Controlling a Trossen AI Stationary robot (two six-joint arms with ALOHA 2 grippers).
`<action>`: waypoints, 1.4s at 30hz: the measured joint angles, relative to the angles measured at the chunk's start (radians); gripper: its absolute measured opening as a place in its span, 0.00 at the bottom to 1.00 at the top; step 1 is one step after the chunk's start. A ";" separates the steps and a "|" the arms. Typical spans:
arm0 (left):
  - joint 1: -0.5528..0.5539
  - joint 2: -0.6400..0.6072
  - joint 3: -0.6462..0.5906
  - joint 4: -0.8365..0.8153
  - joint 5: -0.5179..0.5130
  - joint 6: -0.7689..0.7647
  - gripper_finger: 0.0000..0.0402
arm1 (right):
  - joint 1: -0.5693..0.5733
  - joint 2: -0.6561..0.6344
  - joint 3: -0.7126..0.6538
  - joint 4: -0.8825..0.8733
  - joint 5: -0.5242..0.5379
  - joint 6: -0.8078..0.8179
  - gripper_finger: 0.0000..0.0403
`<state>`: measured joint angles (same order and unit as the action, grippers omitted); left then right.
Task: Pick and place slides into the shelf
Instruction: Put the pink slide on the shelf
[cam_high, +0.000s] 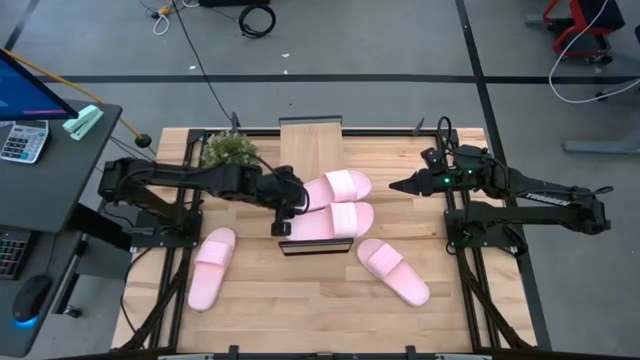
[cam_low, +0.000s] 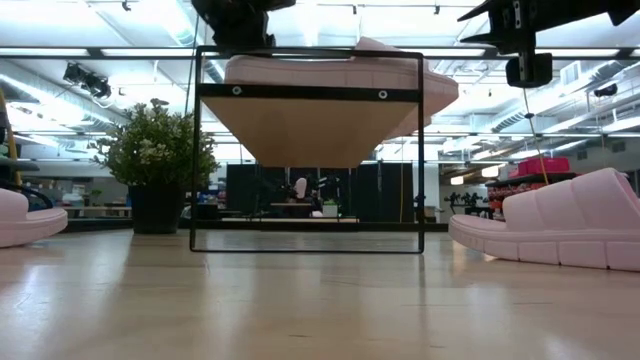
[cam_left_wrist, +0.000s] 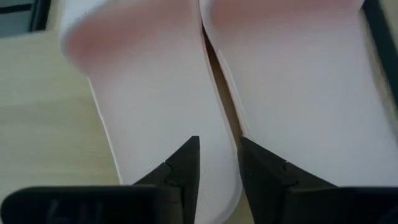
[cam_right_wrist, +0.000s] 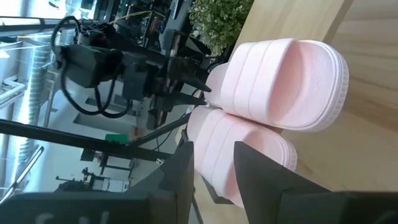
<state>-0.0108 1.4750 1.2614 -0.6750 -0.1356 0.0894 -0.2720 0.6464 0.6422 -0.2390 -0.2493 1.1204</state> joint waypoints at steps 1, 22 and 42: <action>0.000 -0.005 0.008 -0.005 0.000 0.000 0.29 | 0.000 0.000 0.000 -0.001 0.000 -0.001 0.30; -0.099 -0.072 0.130 -0.428 0.017 -0.239 0.37 | 0.000 0.001 0.000 -0.021 -0.052 -0.163 0.30; -0.283 -0.077 0.129 -0.488 0.102 -0.631 0.28 | 0.000 0.001 0.000 -0.315 -0.088 -0.283 0.30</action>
<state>-0.2940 1.3979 1.3903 -1.1635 -0.0334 -0.5420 -0.2722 0.6472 0.6422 -0.5537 -0.3376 0.8371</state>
